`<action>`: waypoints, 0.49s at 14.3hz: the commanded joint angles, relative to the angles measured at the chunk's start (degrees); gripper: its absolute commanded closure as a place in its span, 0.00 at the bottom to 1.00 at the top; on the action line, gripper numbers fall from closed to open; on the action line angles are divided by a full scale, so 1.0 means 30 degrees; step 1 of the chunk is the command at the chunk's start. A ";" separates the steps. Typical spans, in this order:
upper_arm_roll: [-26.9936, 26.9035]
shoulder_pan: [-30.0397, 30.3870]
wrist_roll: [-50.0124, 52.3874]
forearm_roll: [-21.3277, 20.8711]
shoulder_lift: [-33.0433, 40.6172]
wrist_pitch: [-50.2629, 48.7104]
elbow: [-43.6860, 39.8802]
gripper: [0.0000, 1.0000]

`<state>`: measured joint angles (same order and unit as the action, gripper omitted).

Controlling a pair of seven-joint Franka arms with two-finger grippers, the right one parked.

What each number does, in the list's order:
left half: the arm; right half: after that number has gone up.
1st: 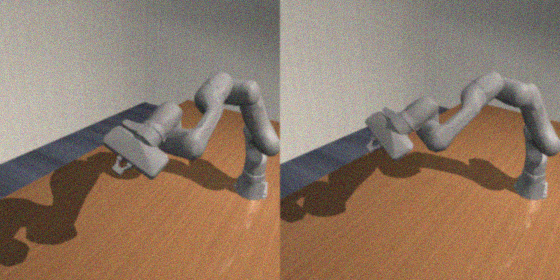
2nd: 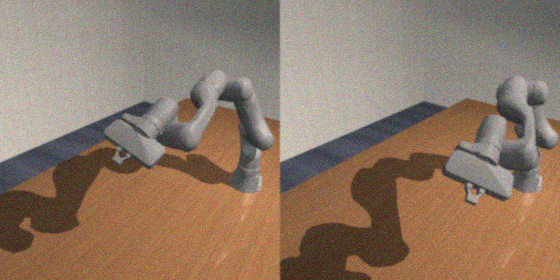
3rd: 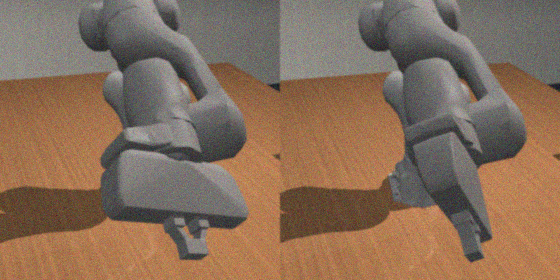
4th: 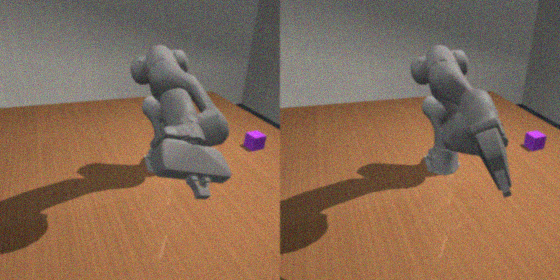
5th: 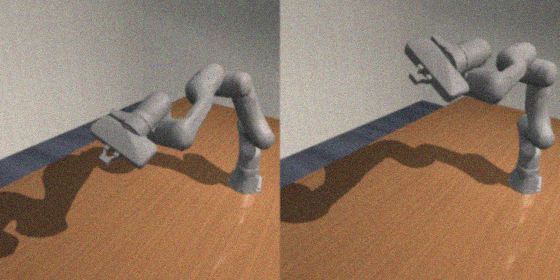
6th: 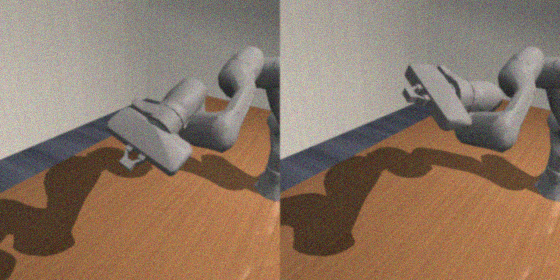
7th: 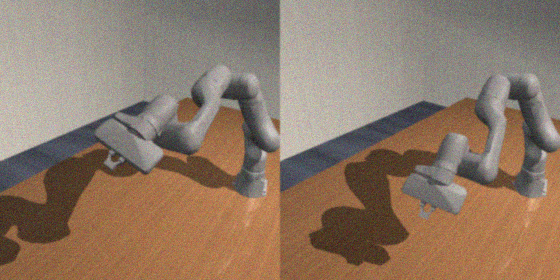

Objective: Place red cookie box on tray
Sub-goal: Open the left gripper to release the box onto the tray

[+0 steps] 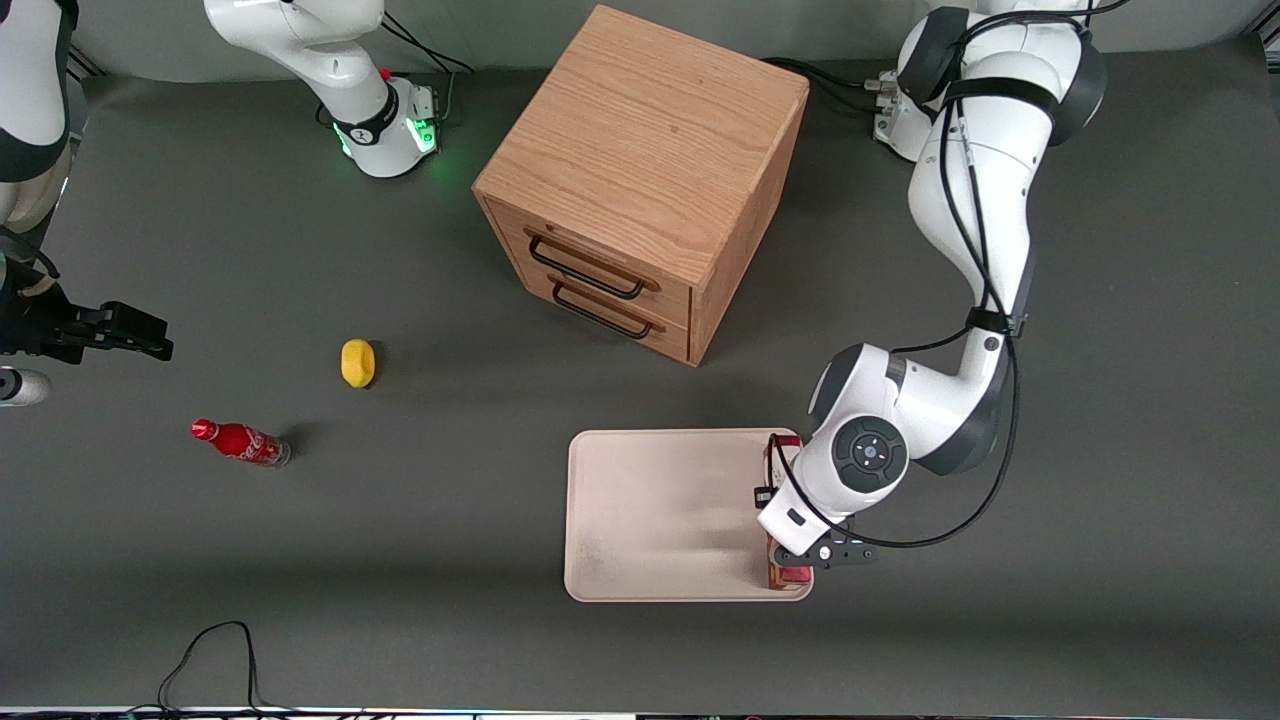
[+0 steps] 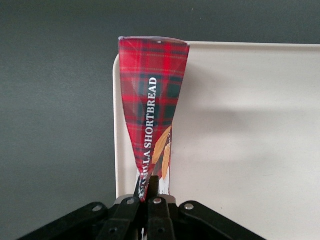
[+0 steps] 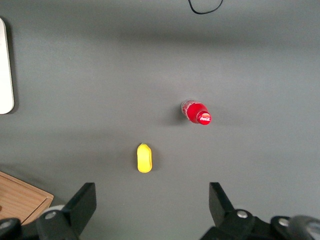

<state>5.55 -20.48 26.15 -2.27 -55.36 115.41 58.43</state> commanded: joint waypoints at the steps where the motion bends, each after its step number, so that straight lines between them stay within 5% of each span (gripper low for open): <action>1: -0.0061 -0.0088 0.0365 -0.0182 0.0348 0.0173 0.0356 1.00; 2: -0.0061 -0.0088 0.0394 -0.0269 0.0348 0.0115 0.0414 1.00; 6: -0.0120 -0.0117 0.1674 -0.0621 0.0582 -0.0325 0.0415 0.00; 7: -0.0149 -0.0205 0.2814 -0.0998 0.0786 -0.0818 0.0415 0.00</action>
<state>5.53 -20.46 28.89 -3.15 -55.29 115.20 58.55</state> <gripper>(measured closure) 0.590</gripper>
